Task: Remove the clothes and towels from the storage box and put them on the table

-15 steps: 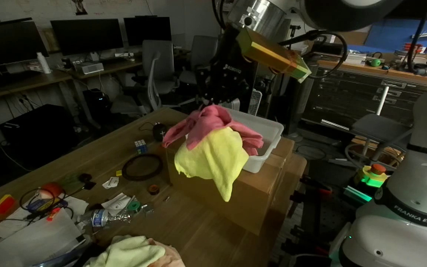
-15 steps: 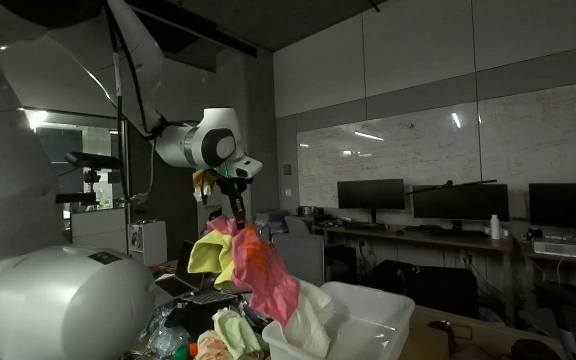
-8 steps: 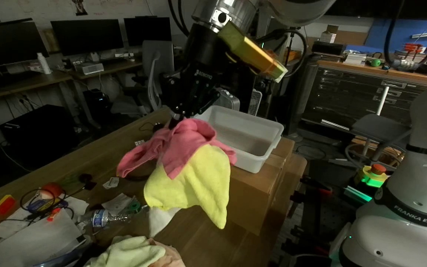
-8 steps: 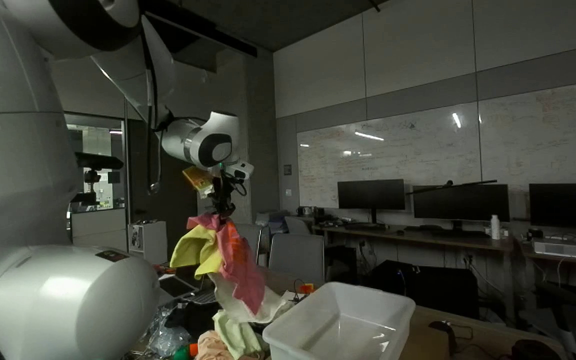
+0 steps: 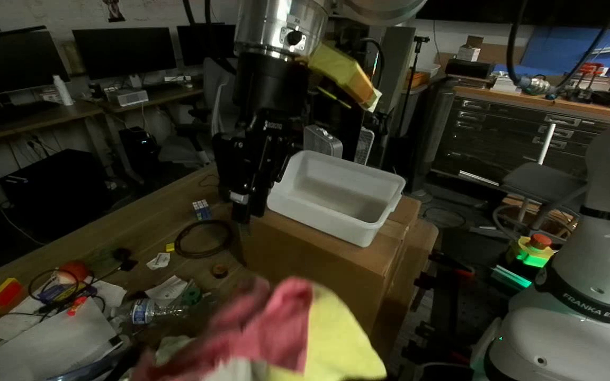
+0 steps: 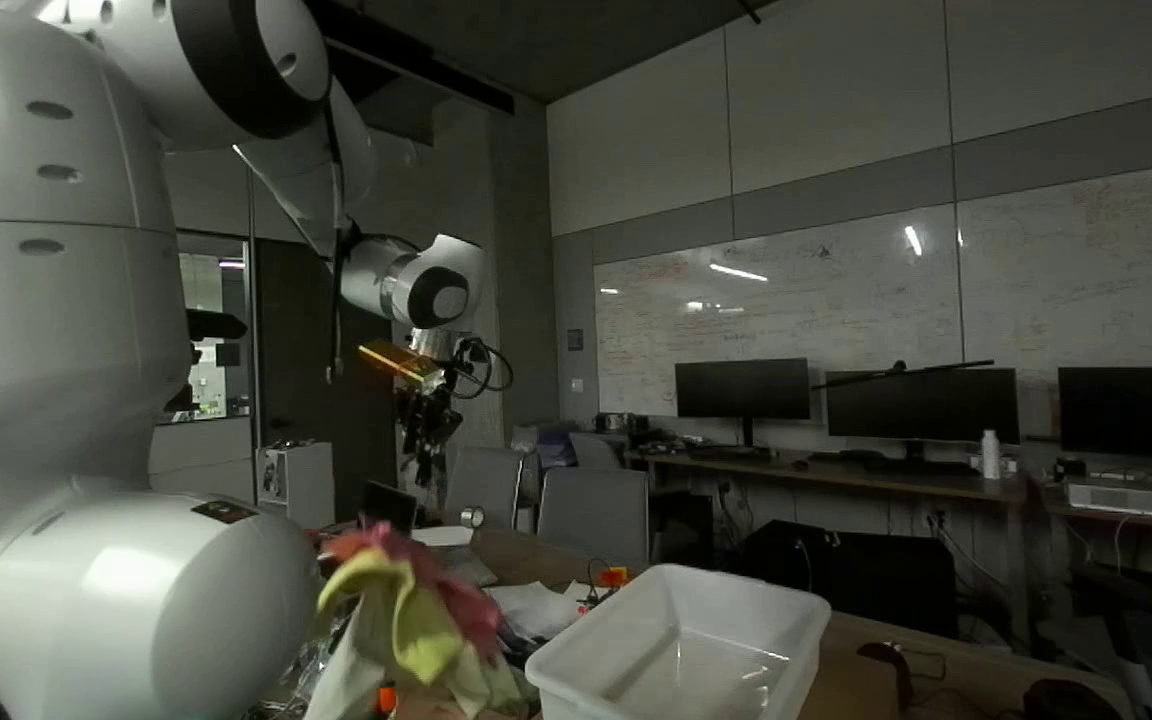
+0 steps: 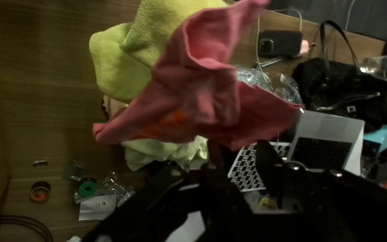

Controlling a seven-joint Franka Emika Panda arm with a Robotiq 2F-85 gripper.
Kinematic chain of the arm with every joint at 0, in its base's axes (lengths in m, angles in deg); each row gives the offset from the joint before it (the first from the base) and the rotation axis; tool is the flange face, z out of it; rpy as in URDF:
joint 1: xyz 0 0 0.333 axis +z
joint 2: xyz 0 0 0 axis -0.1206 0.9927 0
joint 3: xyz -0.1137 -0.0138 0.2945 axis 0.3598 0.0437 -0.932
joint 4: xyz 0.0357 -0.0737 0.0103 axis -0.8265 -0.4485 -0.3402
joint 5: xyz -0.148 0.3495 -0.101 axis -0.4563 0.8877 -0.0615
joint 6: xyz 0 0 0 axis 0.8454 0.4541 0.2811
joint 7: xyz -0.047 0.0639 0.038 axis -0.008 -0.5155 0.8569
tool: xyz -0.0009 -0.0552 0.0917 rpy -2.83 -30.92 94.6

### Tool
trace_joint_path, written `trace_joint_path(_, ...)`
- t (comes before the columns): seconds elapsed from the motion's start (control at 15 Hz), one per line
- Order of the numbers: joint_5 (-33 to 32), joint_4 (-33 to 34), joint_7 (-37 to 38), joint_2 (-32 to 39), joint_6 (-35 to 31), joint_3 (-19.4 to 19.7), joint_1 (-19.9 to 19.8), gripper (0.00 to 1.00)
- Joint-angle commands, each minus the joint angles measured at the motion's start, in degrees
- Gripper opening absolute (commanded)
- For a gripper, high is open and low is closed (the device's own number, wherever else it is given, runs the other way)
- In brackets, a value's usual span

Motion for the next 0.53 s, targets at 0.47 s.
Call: trace_joint_path(0.47, -26.0, -3.3, 19.1, 0.1, 8.7, -1.2, -5.9, 1.0)
